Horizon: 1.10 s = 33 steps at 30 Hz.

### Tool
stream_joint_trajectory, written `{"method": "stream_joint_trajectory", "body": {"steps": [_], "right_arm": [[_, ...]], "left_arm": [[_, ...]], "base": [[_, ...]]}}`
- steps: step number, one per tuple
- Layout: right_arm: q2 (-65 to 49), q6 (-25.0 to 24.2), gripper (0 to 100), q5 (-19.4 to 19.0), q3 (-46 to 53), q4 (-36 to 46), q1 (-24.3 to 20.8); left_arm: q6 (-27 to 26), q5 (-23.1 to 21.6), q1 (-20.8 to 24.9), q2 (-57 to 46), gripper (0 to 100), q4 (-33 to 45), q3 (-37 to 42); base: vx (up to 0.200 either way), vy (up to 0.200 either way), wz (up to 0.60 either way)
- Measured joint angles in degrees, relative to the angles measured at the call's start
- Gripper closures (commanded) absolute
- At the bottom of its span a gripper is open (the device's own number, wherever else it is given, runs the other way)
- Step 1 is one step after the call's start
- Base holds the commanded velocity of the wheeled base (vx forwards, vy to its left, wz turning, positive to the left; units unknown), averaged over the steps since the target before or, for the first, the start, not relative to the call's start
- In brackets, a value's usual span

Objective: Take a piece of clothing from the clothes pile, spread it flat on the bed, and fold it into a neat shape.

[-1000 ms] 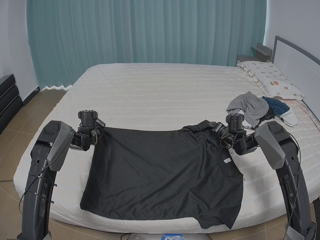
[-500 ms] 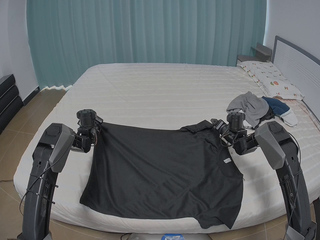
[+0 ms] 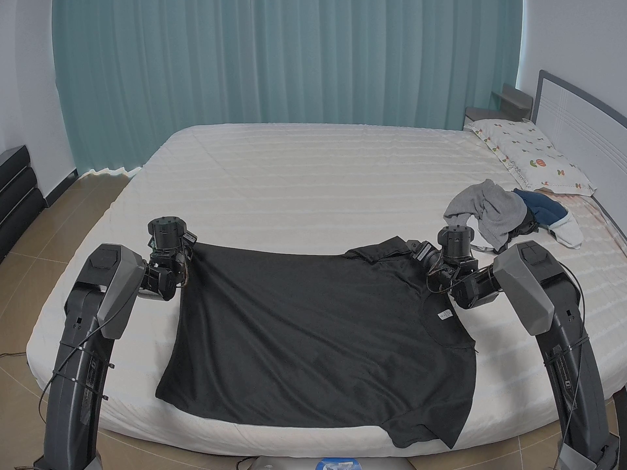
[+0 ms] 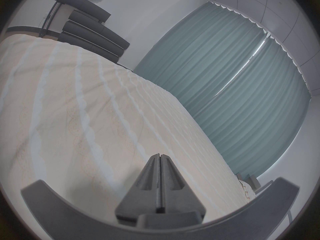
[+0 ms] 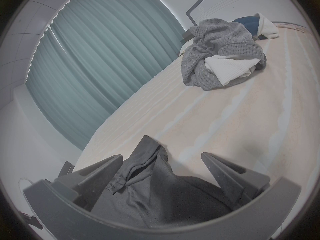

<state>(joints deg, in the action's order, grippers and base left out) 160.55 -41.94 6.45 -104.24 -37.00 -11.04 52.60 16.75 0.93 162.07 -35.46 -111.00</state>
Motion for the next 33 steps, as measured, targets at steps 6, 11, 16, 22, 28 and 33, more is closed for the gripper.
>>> {"method": "stream_joint_trajectory", "body": {"steps": [6,11,16,22,28,33], "right_arm": [[0.59,0.17,100,0.0,-0.13,1.1,-0.52],[0.89,0.37,100,0.15,-0.5,2.0,-0.55],[1.08,0.3,100,0.28,-1.66,1.52,-0.24],[1.13,0.34,100,1.07,-5.57,1.45,0.63],[1.69,2.34,100,1.82,-9.48,1.43,1.55],[2.93,5.57,100,1.87,-10.2,-1.34,1.87]], "left_arm": [[-0.57,0.09,-0.05,0.16,100,0.18,0.02],[-0.71,0.11,-0.05,0.24,100,0.18,0.11],[-1.29,0.11,0.01,0.33,100,0.21,0.22],[-2.3,0.11,0.06,0.72,100,0.21,0.2],[-2.41,0.09,0.06,0.88,100,-0.01,0.09],[-2.38,0.05,0.04,0.91,100,-0.61,-0.24]], "base": [[0.0,0.0,0.0],[0.0,0.0,0.0],[0.0,0.0,0.0],[0.0,0.0,0.0],[0.0,0.0,0.0],[0.0,0.0,0.0]]}}
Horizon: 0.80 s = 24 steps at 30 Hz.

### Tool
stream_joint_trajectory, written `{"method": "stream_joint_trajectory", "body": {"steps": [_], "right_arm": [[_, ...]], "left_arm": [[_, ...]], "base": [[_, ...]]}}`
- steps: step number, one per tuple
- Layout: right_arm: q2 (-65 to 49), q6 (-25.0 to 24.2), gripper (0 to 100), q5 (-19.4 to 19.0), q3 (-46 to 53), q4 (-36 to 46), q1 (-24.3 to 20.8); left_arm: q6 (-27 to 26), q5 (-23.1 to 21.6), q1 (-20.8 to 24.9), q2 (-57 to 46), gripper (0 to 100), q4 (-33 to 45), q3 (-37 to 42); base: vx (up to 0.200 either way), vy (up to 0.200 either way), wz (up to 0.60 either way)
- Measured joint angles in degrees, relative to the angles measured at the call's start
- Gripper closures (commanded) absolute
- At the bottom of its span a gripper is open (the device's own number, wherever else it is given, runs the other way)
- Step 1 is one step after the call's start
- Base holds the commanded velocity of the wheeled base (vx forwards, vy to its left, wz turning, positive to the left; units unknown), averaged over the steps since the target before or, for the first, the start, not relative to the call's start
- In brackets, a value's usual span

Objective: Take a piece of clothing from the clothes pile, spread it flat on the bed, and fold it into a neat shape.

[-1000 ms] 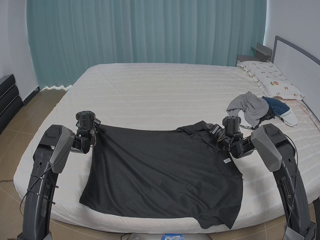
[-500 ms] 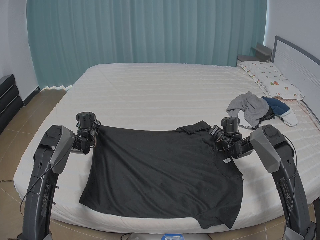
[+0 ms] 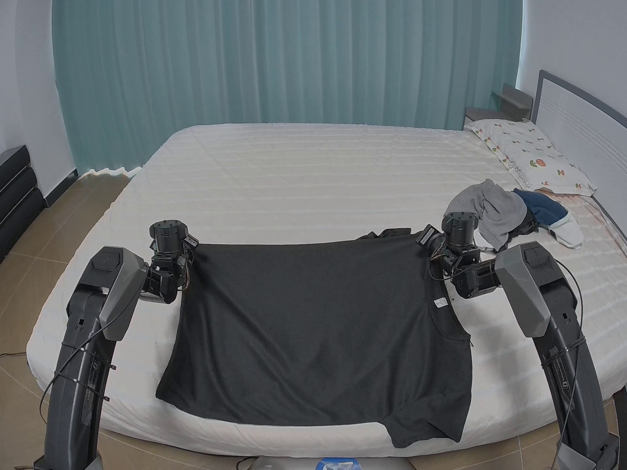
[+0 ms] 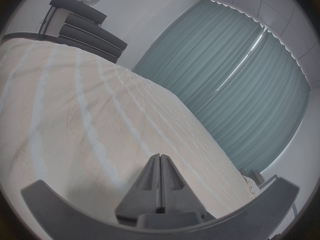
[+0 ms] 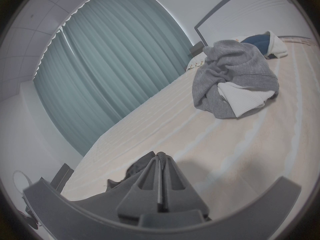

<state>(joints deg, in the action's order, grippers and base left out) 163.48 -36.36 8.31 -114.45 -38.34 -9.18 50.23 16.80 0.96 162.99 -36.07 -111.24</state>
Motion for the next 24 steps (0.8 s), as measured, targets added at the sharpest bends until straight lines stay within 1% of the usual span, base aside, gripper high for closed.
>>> {"method": "stream_joint_trajectory", "body": {"steps": [3,13,14,15,20,24], "right_arm": [[0.89,1.48,100,-0.09,-0.11,-1.48,0.0],[2.88,1.88,100,0.11,-0.18,-0.94,-0.05],[2.97,1.9,0,0.13,-0.18,-0.52,0.0],[3.04,1.91,0,0.17,-0.16,-0.04,-0.02],[3.15,1.91,0,0.55,-0.16,0.73,-0.21],[2.68,1.88,0,2.49,-0.16,0.84,-0.13]], "left_arm": [[-0.02,0.02,-0.04,0.07,100,0.24,-0.23],[-0.04,0.0,0.02,0.3,100,0.77,-0.48],[-0.06,0.0,0.07,0.33,100,0.82,-0.48],[-0.11,-0.02,0.09,0.33,0,0.93,-0.48],[-0.13,-0.07,0.24,0.33,0,1.51,-0.44],[-0.02,-0.05,0.33,0.3,0,1.43,-0.28]], "base": [[0.0,0.0,0.0],[0.0,0.0,0.0],[0.0,0.0,0.0],[0.0,0.0,0.0],[0.0,0.0,0.0],[0.0,0.0,0.0]]}}
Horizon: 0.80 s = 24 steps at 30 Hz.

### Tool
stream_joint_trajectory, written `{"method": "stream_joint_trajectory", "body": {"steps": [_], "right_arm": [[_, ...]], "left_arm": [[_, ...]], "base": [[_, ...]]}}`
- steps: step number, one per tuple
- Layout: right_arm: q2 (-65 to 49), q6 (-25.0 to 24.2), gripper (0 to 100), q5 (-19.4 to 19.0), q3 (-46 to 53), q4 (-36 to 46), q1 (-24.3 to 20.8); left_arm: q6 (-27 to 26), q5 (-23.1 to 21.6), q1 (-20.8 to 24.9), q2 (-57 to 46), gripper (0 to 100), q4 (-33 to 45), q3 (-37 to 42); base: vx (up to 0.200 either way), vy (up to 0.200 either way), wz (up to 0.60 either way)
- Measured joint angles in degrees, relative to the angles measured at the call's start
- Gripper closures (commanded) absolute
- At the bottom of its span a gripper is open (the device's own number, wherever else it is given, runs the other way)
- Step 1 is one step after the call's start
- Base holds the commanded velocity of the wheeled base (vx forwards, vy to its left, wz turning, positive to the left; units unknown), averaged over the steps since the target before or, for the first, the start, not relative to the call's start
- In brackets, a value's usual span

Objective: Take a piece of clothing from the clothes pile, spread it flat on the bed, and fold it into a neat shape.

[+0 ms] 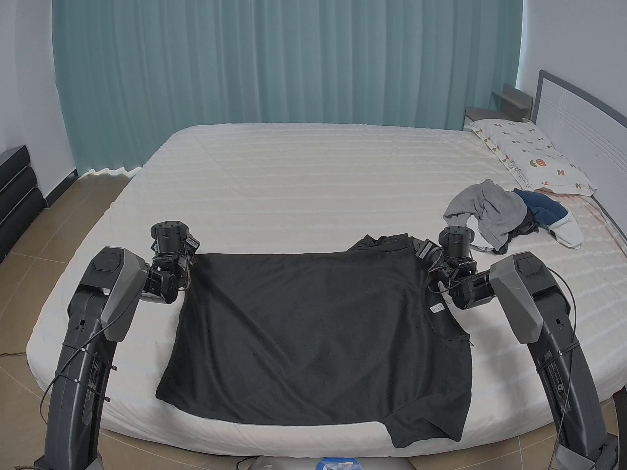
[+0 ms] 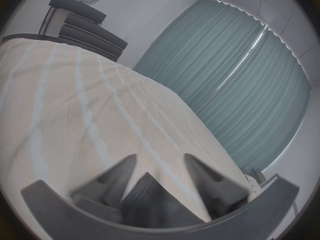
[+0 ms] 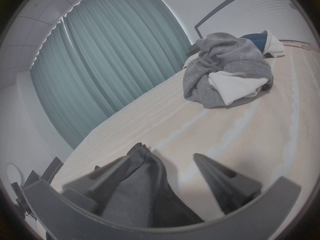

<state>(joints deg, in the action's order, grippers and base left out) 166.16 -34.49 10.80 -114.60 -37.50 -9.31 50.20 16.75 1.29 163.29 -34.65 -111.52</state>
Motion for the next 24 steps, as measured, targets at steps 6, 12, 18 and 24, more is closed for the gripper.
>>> {"method": "stream_joint_trajectory", "body": {"steps": [6,12,18,24], "right_arm": [[-2.95,-0.46,0,0.59,3.55,-0.68,0.41],[-10.25,-0.84,0,-1.15,16.79,-3.17,0.72],[-19.86,-1.26,0,-4.89,32.52,-5.94,0.77],[-31.05,-4.13,0,-9.85,50.27,-8.79,0.67]], "left_arm": [[0.21,1.1,0.02,-0.26,0,-0.3,0.55],[0.33,2.1,0.09,-2.32,0,-0.49,2.51],[0.27,1.96,0.55,-7.14,0,1.04,5.66],[0.54,-1.07,1.4,-16.32,0,7.77,11.22]], "base": [[0.0,0.0,0.0],[0.0,0.0,0.0],[0.0,0.0,0.0],[0.0,0.0,0.0]]}}
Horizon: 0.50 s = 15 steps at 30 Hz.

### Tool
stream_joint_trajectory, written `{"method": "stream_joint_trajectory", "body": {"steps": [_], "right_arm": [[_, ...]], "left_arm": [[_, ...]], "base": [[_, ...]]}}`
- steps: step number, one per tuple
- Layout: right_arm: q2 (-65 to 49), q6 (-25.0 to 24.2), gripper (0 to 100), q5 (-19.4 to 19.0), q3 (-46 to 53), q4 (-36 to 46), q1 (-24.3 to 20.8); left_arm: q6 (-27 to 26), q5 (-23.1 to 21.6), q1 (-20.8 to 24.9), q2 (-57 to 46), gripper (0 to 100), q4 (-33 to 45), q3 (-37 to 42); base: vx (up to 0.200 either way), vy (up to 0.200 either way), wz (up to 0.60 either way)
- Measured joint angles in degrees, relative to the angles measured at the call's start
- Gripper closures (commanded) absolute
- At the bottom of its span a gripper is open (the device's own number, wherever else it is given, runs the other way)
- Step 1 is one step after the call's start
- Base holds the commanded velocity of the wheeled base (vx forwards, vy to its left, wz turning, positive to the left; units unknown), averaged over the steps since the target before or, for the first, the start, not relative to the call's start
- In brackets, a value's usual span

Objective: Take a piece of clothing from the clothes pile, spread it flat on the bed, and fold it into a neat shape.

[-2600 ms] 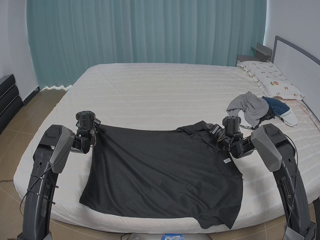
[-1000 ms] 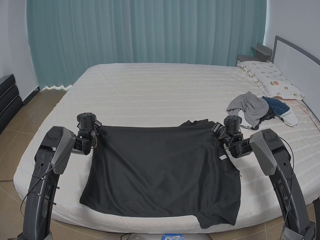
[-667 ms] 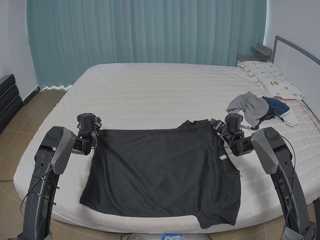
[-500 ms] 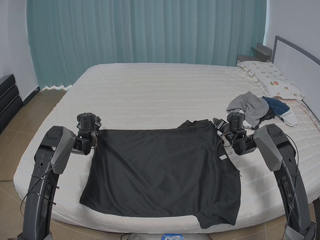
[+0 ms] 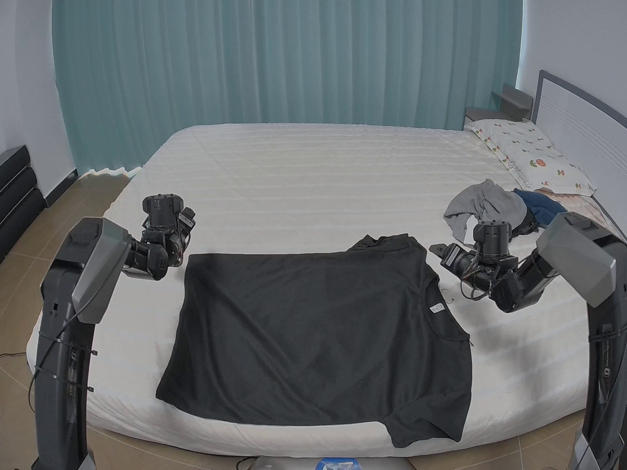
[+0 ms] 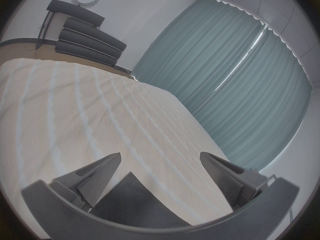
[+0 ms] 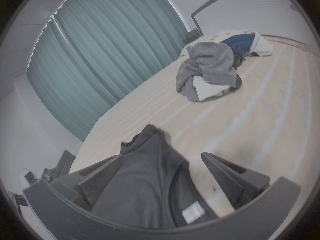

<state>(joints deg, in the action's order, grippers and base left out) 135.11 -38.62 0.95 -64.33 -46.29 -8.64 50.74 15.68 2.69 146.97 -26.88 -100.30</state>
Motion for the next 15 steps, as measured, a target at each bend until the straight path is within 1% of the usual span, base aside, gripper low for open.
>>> {"method": "stream_joint_trajectory", "body": {"steps": [3,8,15], "right_arm": [[-4.51,-0.88,0,-2.72,6.84,-0.78,0.07],[-11.24,-1.83,0,-6.75,16.21,-1.5,0.22],[-18.3,-2.62,0,-10.76,27.4,-3.04,0.55]], "left_arm": [[0.33,-2.85,0.3,-4.91,0,1.71,5.88],[0.77,-8.4,0.61,-13.46,0,2.41,18.97],[1.46,-14.51,0.77,-24.11,0,-1.8,38.9]], "base": [[0.0,0.0,0.0],[0.0,0.0,0.0],[0.0,0.0,0.0]]}}
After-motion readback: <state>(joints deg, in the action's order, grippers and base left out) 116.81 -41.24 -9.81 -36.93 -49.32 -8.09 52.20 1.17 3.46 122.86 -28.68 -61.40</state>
